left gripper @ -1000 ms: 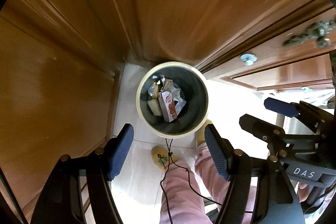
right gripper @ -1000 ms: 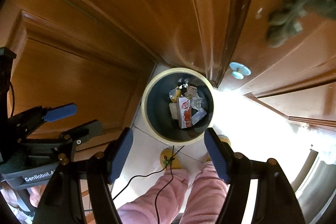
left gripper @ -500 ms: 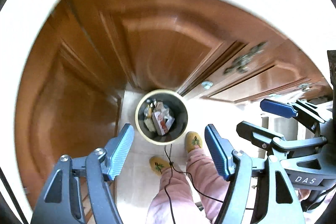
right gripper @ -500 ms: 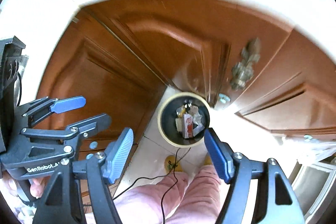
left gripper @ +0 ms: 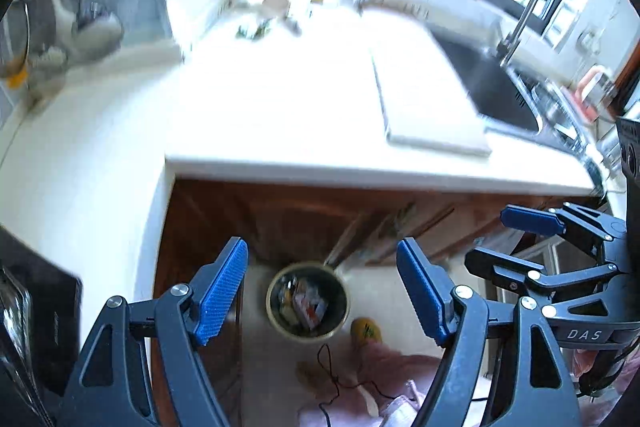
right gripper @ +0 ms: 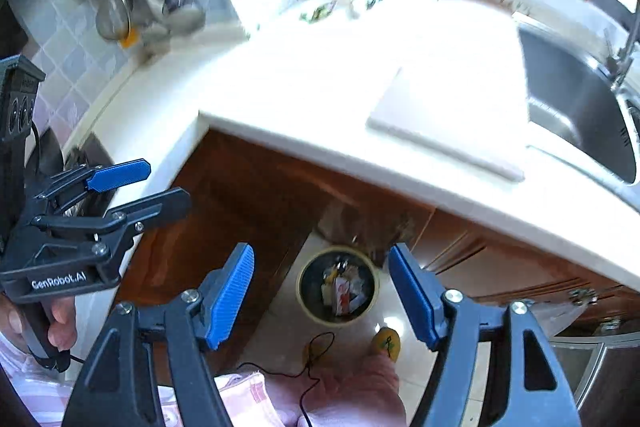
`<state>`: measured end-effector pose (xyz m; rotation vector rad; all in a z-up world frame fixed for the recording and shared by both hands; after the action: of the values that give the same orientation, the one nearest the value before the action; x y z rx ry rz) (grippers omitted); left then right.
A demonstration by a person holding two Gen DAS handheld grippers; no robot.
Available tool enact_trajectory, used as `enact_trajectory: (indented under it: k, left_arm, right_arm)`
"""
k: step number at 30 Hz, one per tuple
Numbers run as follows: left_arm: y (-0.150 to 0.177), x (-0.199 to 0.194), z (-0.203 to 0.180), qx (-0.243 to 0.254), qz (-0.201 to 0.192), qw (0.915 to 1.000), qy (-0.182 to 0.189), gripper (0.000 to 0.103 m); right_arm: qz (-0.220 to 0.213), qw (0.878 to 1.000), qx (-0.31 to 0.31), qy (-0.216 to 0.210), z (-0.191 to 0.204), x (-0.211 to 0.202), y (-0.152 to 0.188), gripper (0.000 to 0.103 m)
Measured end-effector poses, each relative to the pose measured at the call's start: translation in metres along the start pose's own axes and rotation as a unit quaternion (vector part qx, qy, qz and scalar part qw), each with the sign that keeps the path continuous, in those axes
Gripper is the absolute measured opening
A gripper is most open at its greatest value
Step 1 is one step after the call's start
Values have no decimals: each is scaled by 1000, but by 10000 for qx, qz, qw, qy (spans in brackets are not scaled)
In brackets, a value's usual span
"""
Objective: Collect trash
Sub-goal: 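Raise both tools back up toward the counter trash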
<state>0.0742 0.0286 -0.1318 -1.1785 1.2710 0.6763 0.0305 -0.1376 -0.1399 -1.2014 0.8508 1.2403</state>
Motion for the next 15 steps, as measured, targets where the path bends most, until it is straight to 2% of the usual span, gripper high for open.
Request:
enact_trajectory:
  k: [7,15]
  left_arm:
    - [-45,-44,-11,217,-569,9980,-151,81]
    - [-112,-68,0,237,-951,9941,-473,86]
  right_arm:
    - [-425,9987,225,145,-13,-57,-28,71]
    - [-701,9971,241,182,-41,-105,-95,70]
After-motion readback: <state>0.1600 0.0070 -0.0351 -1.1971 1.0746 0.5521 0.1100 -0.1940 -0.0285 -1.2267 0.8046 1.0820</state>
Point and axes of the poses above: each gripper's, at about its wrist camera, not at the fingertips, and x roughly the way its jaws point, z to its left, y to its underside, the point moved 6 cm from there along x, roughly the way its jaws point, and after that the axes turned 15 degrees about z, right-handed, at the moved point
